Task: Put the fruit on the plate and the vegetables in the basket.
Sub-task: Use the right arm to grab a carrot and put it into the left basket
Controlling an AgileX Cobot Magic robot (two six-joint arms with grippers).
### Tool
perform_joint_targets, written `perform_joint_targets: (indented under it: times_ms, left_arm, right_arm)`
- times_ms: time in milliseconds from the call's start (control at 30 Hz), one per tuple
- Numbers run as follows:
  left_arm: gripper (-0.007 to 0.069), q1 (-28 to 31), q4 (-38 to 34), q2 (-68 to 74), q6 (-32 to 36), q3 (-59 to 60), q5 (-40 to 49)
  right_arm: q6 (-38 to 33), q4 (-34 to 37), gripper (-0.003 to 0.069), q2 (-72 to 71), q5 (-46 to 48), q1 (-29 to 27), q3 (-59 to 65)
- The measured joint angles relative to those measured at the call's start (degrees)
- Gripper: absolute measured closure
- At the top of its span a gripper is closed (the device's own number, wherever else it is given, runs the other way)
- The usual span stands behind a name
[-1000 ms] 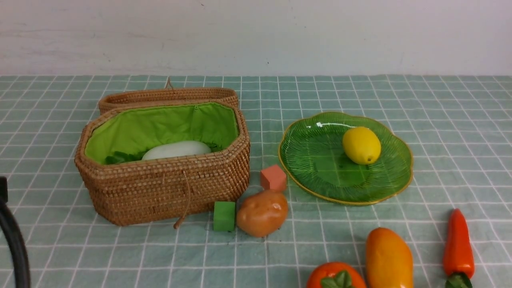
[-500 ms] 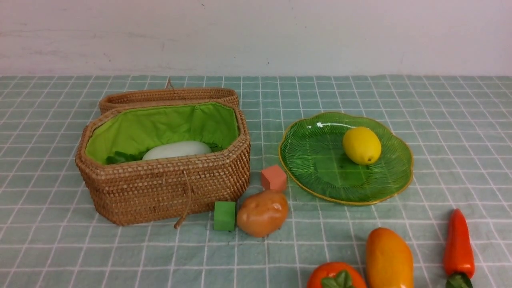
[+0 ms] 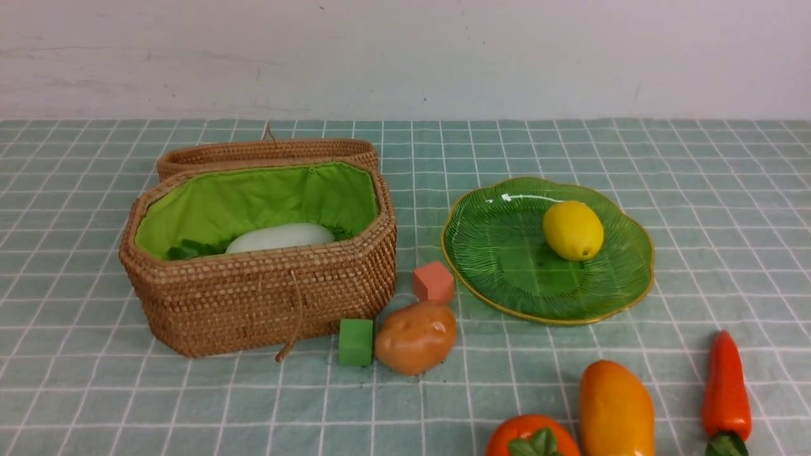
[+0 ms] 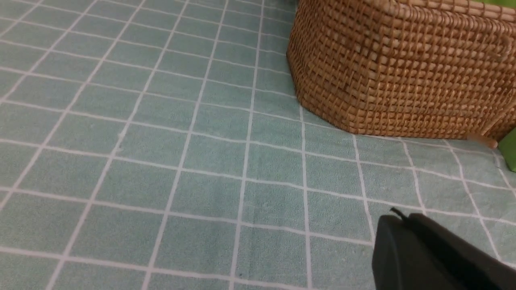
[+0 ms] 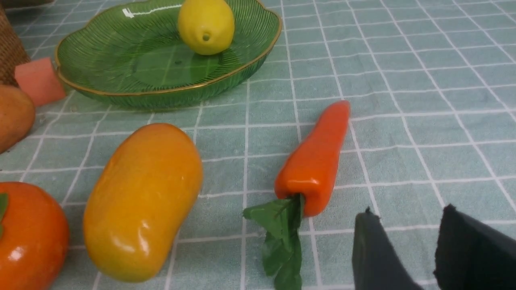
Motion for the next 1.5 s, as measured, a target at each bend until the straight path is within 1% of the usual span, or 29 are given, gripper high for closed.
perform_joint_targets:
  times_ms: [300, 533, 600, 633, 667, 700, 800, 867, 967, 1067, 1100, 1167, 1233, 1267, 1367, 1500]
  left_arm:
    - [0.0620, 0.05, -0.06, 0.00, 0.00, 0.00, -0.06]
    - [0.0617, 0.05, -0.11, 0.00, 0.00, 0.00, -0.06]
    - [0.0617, 0.05, -0.11, 0.00, 0.00, 0.00, -0.01]
    - [0.0617, 0.05, -0.11, 0.00, 0.00, 0.00, -0.01]
    - [0.0617, 0.05, -0.11, 0.00, 0.00, 0.00, -0.01]
    - [0.0617, 0.05, -0.11, 0.00, 0.00, 0.00, -0.01]
    - [0.0612, 0.05, -0.11, 0.00, 0.00, 0.00, -0.01]
    - [0.0609, 0.05, -0.11, 0.00, 0.00, 0.00, -0.01]
    - [0.0606, 0.05, -0.11, 0.00, 0.00, 0.00, -0.01]
    - [0.0605, 0.05, -0.11, 0.00, 0.00, 0.00, -0.01]
    - [0.0605, 0.05, -0.11, 0.00, 0.00, 0.00, -0.01]
    - [0.0605, 0.05, -0.11, 0.00, 0.00, 0.00, -0.01]
    - [0.0605, 0.05, -0.11, 0.00, 0.00, 0.00, -0.01]
    - [0.0605, 0.05, -0.11, 0.00, 0.00, 0.00, -0.01]
    - [0.0605, 0.05, -0.11, 0.00, 0.00, 0.00, -0.01]
    - [0.0601, 0.05, -0.11, 0.00, 0.00, 0.00, -0.01]
  right_arm:
    - [0.00, -0.13, 0.0419, 0.00, -0.05, 0.00, 0.00]
    - [0.06, -0.30, 0.0419, 0.00, -2.34, 0.00, 0.32]
    - [1.53, 4.50, 0.0419, 0.00, -7.20, 0.00, 0.67]
    - [1.71, 4.50, 0.0419, 0.00, -7.74, 0.00, 0.67]
    - [2.46, 8.34, 0.0419, 0.00, -12.71, 0.00, 0.67]
    - [2.46, 8.71, 0.0419, 0.00, -12.71, 0.00, 0.67]
    - [2.93, 14.14, 0.0419, 0.00, -19.35, 0.00, 0.67]
    - [2.93, 16.02, 0.0419, 0.00, -22.29, 0.00, 0.67]
    - [2.93, 16.19, 0.0419, 0.00, -27.53, 0.00, 0.67]
    - [3.69, 16.37, 0.0419, 0.00, -28.93, 0.00, -0.11]
    - [4.21, 16.51, 0.0419, 0.00, -27.65, 0.00, -1.08]
    - [5.55, 16.56, 0.0419, 0.75, -21.05, 0.00, -7.11]
    - [5.79, 16.12, 0.0419, 4.54, -13.51, 0.00, -14.15]
    - [5.79, 16.12, 0.0419, 5.03, -12.80, 0.00, -14.83]
    - [5.84, 12.85, 0.0419, 17.29, 1.76, 0.00, -27.13]
    - [5.48, 8.01, 0.0419, 31.13, 12.89, 0.00, -36.44]
